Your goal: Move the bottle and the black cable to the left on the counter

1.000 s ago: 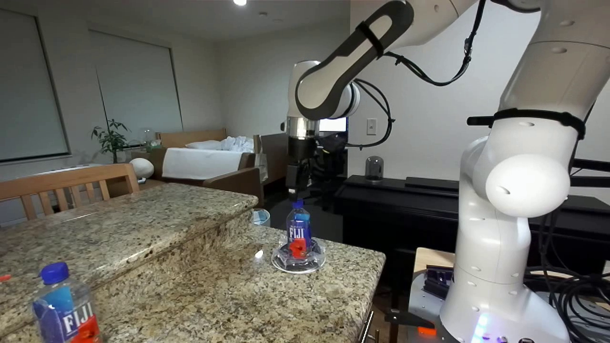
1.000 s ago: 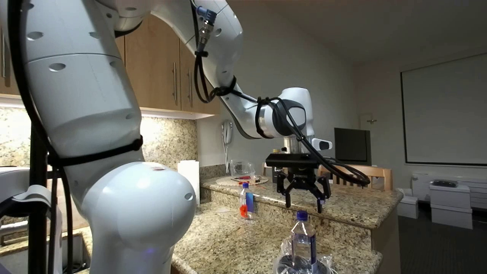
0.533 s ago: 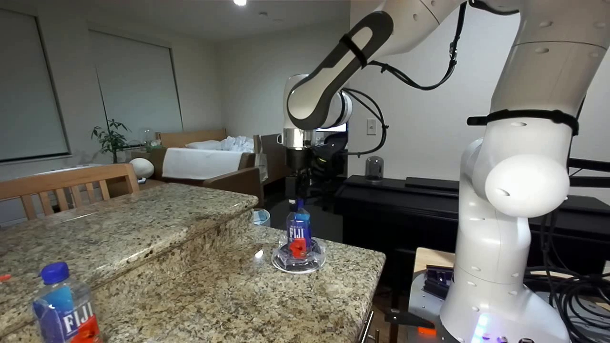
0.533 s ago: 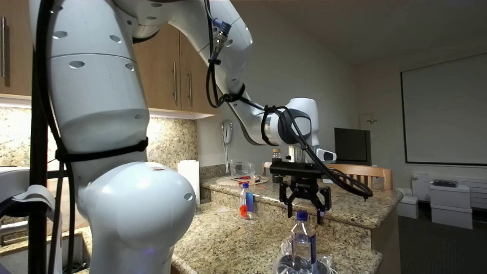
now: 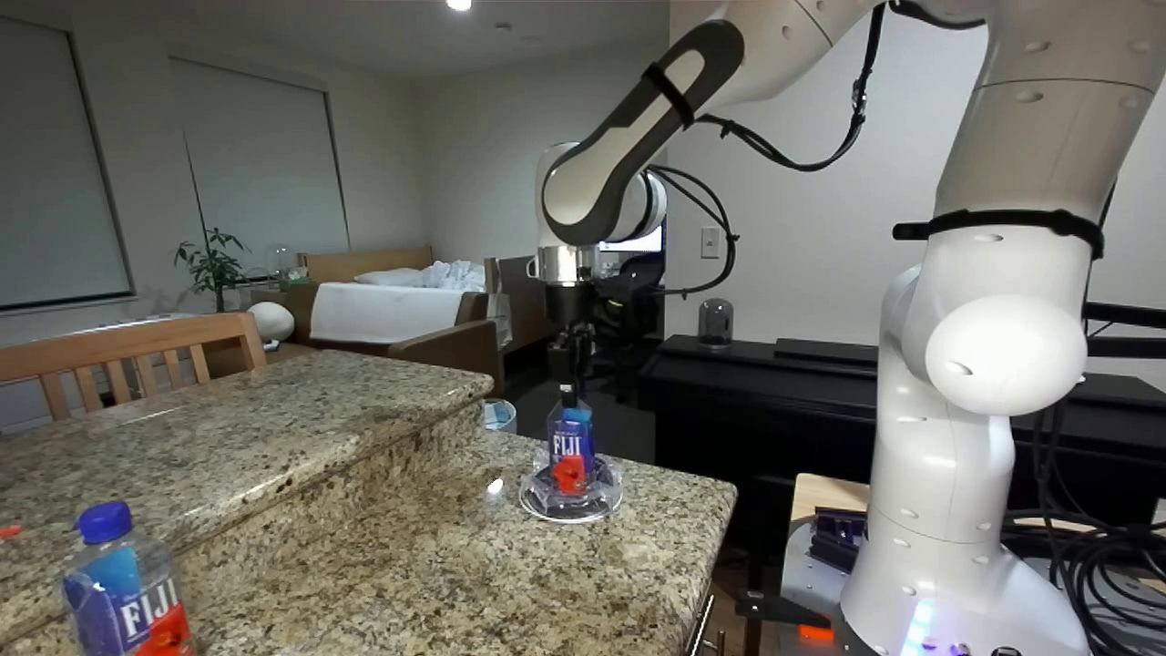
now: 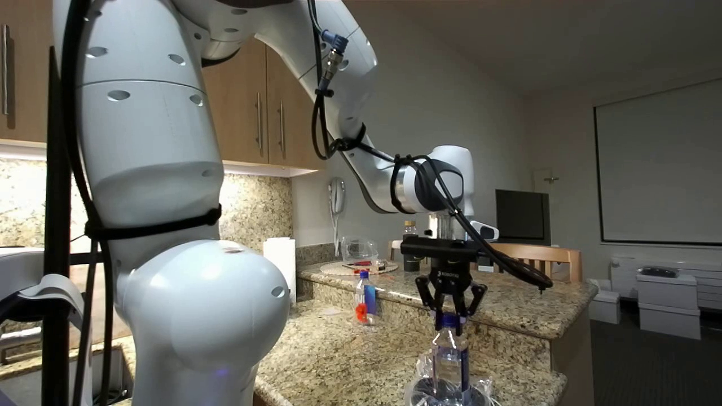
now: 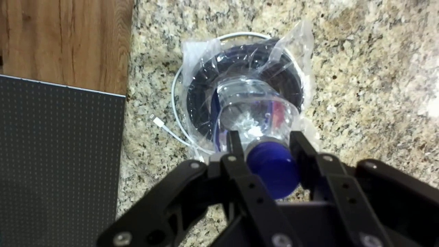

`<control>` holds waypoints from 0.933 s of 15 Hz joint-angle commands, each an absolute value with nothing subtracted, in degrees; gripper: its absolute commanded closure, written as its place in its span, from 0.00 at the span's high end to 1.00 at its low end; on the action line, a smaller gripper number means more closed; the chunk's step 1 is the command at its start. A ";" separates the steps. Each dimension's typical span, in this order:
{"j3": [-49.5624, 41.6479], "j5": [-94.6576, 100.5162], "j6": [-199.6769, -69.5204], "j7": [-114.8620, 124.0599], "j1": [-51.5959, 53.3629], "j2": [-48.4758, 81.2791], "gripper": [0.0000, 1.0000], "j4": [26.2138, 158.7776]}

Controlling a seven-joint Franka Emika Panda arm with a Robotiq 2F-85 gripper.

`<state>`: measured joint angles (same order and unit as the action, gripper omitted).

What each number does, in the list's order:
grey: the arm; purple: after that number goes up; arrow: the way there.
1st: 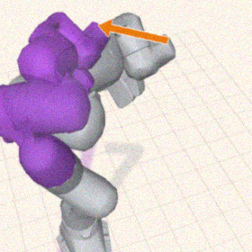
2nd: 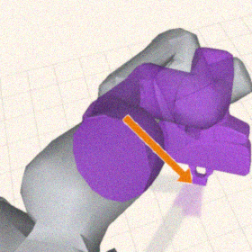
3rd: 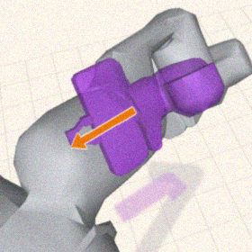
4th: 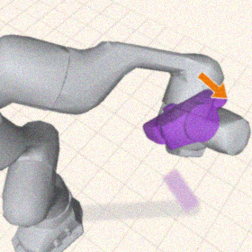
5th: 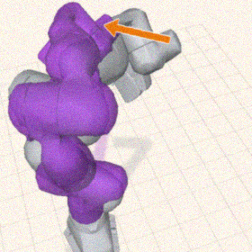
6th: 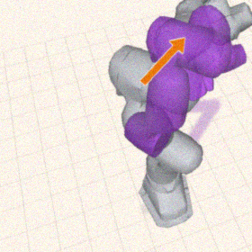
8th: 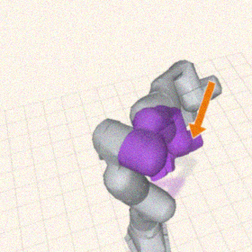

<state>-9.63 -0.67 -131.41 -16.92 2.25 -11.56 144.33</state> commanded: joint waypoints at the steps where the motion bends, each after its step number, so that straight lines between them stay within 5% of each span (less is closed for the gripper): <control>1: -7.86 -0.26 -129.01 -17.77 0.74 -11.24 0.13 143.04; 14: -4.73 0.95 -124.21 -15.38 1.00 -12.48 0.16 140.41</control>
